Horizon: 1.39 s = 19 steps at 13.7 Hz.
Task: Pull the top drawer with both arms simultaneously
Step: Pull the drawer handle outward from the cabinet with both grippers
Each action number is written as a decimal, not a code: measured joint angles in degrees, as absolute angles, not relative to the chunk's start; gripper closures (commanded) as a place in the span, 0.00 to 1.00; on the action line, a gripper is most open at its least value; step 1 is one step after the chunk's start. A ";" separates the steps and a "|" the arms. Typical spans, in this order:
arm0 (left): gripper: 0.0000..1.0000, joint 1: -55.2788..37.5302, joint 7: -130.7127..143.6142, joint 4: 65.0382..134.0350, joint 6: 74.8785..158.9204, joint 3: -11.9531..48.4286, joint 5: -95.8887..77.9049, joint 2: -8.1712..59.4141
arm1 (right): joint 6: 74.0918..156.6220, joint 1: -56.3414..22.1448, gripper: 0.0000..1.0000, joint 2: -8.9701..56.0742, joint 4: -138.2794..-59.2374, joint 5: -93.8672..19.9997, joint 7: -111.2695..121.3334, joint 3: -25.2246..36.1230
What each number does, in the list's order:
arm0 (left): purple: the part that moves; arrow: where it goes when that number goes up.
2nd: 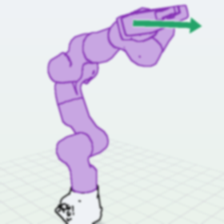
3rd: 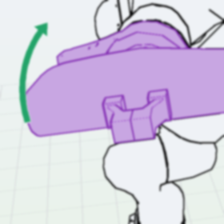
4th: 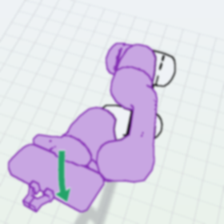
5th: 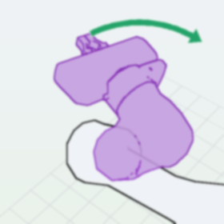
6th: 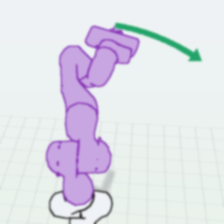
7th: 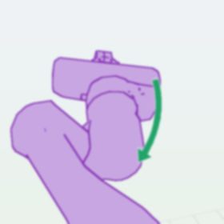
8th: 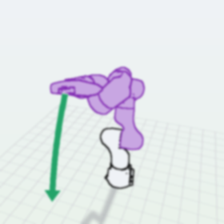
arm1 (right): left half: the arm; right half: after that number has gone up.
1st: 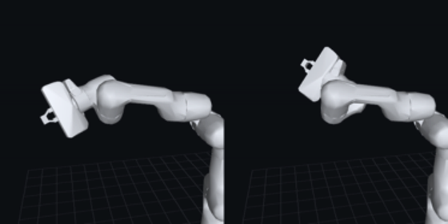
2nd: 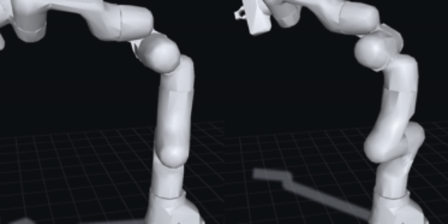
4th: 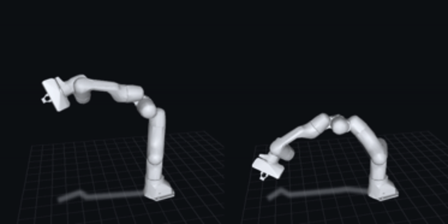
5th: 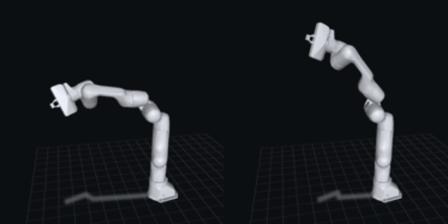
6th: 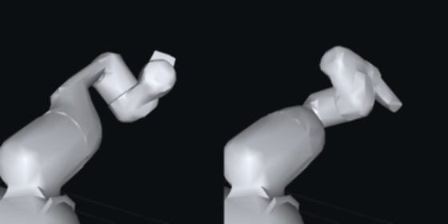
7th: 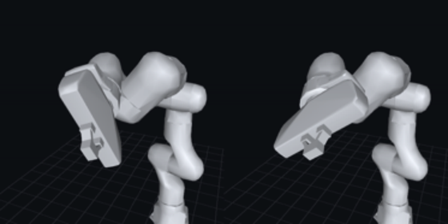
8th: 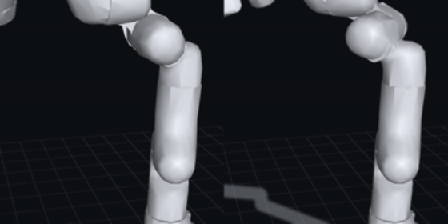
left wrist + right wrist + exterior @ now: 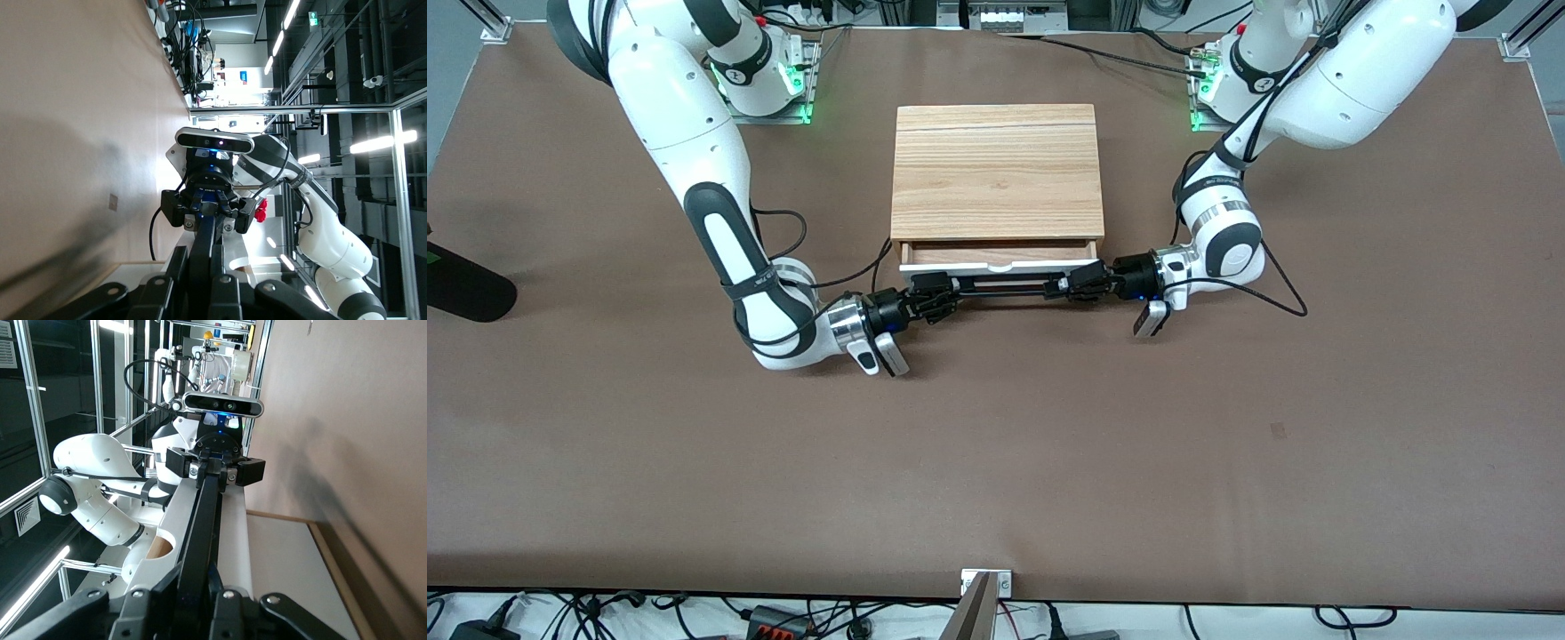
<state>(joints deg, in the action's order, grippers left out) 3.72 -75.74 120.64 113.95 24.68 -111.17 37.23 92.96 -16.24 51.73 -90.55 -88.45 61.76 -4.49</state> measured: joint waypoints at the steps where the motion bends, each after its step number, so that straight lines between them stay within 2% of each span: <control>1: 0.85 3.66 -75.74 119.80 115.02 24.70 -110.75 37.24 | 93.12 -16.14 1.00 52.31 -89.52 -88.53 61.75 -4.51; 10: 0.83 3.19 -76.22 114.89 120.24 24.67 -109.27 38.18 | 94.81 -15.70 1.00 56.17 -82.05 -88.64 61.28 -4.62; 11: 0.83 3.19 -76.22 114.69 120.27 24.65 -109.22 38.33 | 94.90 -15.69 0.88 56.26 -81.86 -88.64 61.17 -4.63; 12: 0.83 3.19 -76.22 114.61 120.27 24.65 -109.18 38.41 | 94.90 -15.68 0.50 56.32 -81.80 -88.64 61.10 -4.64; 13: 0.83 3.19 -76.21 114.55 120.27 24.64 -109.17 38.43 | 94.91 -15.68 0.01 56.32 -81.79 -88.64 60.40 -4.67; 14: 0.83 3.19 -76.21 114.52 120.31 24.63 -109.15 38.47 | 94.99 -15.67 0.00 56.34 -81.78 -88.64 59.72 -4.69; 15: 0.78 3.21 -76.21 114.50 120.30 24.60 -109.14 38.51 | 95.44 -15.64 0.00 56.35 -81.72 -88.61 58.84 -4.66; 17: 0.00 3.20 -76.43 114.38 120.87 24.60 -109.36 38.63 | 97.47 -15.32 0.00 56.42 -81.43 -88.98 58.20 -4.53; 19: 0.00 3.09 -76.87 114.28 121.48 24.63 -109.44 38.71 | 98.79 -14.30 0.00 56.76 -80.61 -89.02 57.84 -4.27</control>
<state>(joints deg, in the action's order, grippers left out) 3.09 -76.87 114.28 121.48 24.63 -109.44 38.71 98.79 -14.30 56.76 -80.61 -89.02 57.84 -4.27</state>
